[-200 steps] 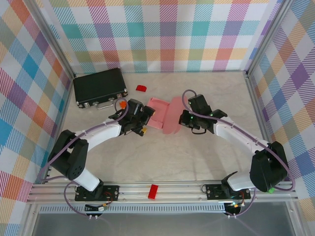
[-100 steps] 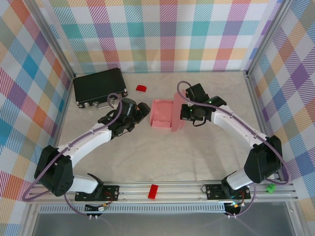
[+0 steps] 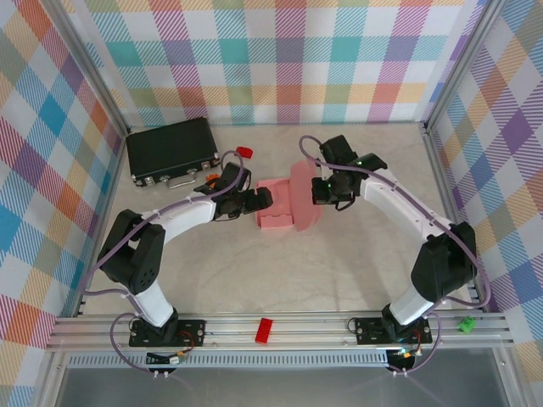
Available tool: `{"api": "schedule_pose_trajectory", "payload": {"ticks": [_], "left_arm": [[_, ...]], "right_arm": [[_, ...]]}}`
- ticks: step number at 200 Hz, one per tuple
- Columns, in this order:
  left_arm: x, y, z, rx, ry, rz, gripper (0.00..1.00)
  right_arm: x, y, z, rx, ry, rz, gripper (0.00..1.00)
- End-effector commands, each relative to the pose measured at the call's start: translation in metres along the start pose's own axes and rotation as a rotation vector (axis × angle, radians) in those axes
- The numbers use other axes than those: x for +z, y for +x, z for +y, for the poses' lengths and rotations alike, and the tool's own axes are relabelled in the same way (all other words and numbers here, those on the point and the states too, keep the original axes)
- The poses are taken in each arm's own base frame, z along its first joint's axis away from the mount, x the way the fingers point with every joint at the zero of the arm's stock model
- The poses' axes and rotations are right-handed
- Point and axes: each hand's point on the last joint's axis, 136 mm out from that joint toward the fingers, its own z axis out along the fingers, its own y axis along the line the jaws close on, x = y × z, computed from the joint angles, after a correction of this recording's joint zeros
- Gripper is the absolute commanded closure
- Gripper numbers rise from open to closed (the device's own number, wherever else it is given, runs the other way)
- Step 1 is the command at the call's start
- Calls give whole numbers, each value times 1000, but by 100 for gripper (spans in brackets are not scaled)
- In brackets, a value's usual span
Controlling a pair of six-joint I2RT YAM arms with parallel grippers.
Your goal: Fold the paper box
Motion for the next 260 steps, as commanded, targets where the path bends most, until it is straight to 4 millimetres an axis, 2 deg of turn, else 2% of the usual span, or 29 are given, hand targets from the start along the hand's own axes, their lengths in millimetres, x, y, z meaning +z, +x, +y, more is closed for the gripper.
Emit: {"api": "schedule_pose_trajectory", "payload": {"ticks": [1, 31, 121, 163, 184, 198, 209, 237, 260], "left_arm": [[-3, -8, -23, 23, 112, -2, 13], [0, 2, -29, -14, 176, 24, 18], [11, 34, -15, -95, 172, 84, 25], [13, 42, -27, -120, 235, 100, 28], [11, 44, -32, -125, 250, 100, 28], [7, 42, -34, -127, 256, 94, 28], [3, 40, -34, -122, 250, 83, 25], [-13, 33, -29, -70, 192, 51, 19], [-33, 18, -25, -4, 132, -5, 14]], "right_arm": [[0, -1, 4, -46, -18, 32, 97], [6, -7, 8, -78, -26, 50, 97], [14, -20, 12, -151, -14, 84, 93], [16, -28, 16, -234, 5, 88, 88], [17, -34, 15, -244, 35, 80, 84], [13, -41, 11, -234, 70, 55, 76], [8, -47, 9, -234, 91, 26, 74], [-9, -60, 6, -237, 127, -49, 58], [-30, -70, 4, -226, 155, -115, 47]]}}
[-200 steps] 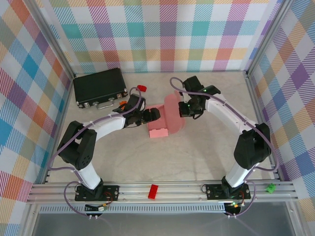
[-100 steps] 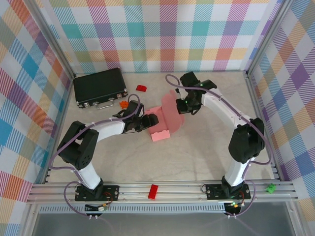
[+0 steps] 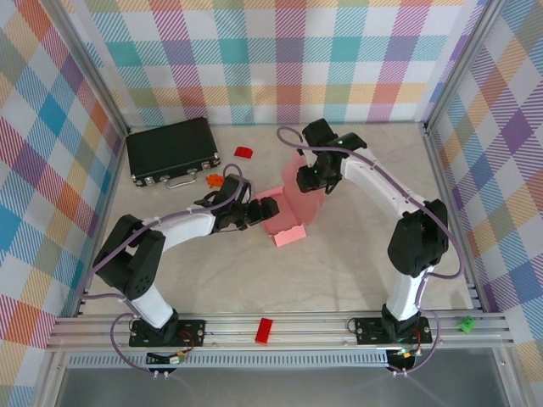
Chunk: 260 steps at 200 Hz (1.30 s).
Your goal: Fold the paper box
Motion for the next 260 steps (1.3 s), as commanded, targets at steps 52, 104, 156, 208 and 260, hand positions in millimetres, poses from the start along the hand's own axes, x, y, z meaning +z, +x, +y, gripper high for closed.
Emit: {"api": "schedule_pose_trajectory", "payload": {"ticks": [52, 104, 156, 208, 260], "left_arm": [[-55, -75, 14, 205, -270, -126, 15], [-21, -136, 36, 192, -372, -129, 54], [29, -150, 49, 225, -392, -71, 84], [63, -129, 59, 238, -346, 51, 91], [68, -93, 65, 262, -312, 170, 92]], "right_arm": [[-87, -16, -25, 71, 115, -239, 38], [-96, 49, -6, 146, -42, -230, 40], [-63, 118, 13, 273, -180, -171, 42], [-21, 136, 48, 287, -339, -157, 43], [9, 104, 36, 328, -265, -254, 45]]}}
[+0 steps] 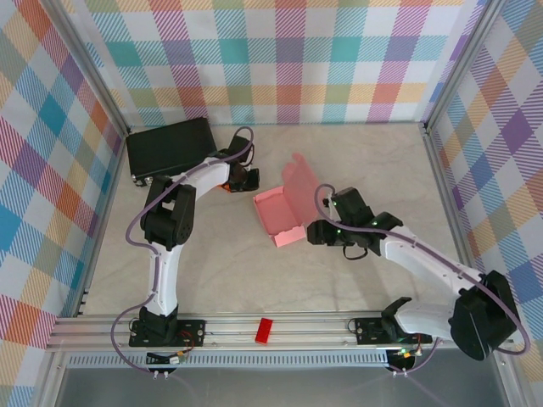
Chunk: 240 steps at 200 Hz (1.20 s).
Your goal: Fold the paper box
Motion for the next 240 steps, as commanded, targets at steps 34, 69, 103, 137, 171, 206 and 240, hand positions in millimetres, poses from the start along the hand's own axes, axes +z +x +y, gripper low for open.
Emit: {"api": "schedule_pose_trajectory", "payload": {"ticks": [34, 69, 103, 137, 171, 206, 240], "left_arm": [[-4, 48, -2, 35, 40, 123, 92], [-17, 71, -3, 20, 64, 147, 93], [-30, 99, -10, -23, 121, 156, 93], [-40, 127, -17, -77, 150, 154, 92], [-44, 150, -25, -173, 193, 120, 91], [-51, 159, -17, -255, 170, 61, 90], [-61, 154, -6, -264, 114, 4, 88]], "right_arm": [[22, -57, -13, 0, 111, -144, 49], [33, -80, -21, -40, 143, -137, 49], [48, -99, -14, -116, 104, -104, 49], [62, -117, 0, -204, 65, -86, 48], [73, -134, 6, -267, 63, -76, 45], [69, -145, 5, -271, 89, -89, 40], [49, -143, 2, -257, 93, -122, 35]]}}
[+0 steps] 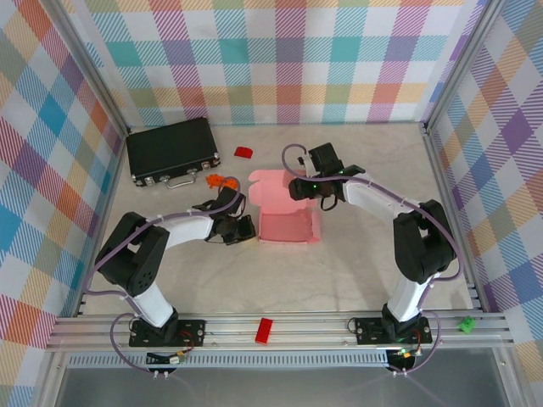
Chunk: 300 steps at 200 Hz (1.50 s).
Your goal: Fold the paper box
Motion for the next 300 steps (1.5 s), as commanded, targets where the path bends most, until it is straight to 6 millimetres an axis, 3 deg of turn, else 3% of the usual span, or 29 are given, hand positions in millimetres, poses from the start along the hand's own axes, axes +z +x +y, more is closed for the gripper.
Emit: {"api": "schedule_pose_trajectory", "payload": {"ticks": [1, 40, 68, 111, 145, 168, 195, 244, 300], "left_arm": [[-11, -10, -2, -30, -11, -69, 87], [-10, -13, -8, -18, 20, -75, 87], [-8, -13, -10, -8, 27, -70, 88], [-9, -12, -10, 7, 29, -68, 88], [-11, -13, -11, 19, 34, -79, 88], [-10, -13, -13, 21, 50, -83, 88], [-9, -12, -14, 11, 65, -81, 88], [-9, -9, -12, 7, 68, -75, 88], [-6, -7, -11, 1, 71, -71, 88]], "right_arm": [[-25, -7, -3, -6, 9, -44, 35], [-52, 3, -11, -14, 21, -64, 24], [-70, 13, -26, 36, 56, -63, 24], [-85, 55, -32, 253, -83, -55, 25], [-72, 102, -31, 386, -161, 32, 28], [-59, 120, -30, 476, -210, 88, 36], [-44, 121, -28, 556, -290, 73, 37], [-21, 126, -28, 631, -336, 97, 48], [-11, 128, -33, 652, -323, 101, 51]]}}
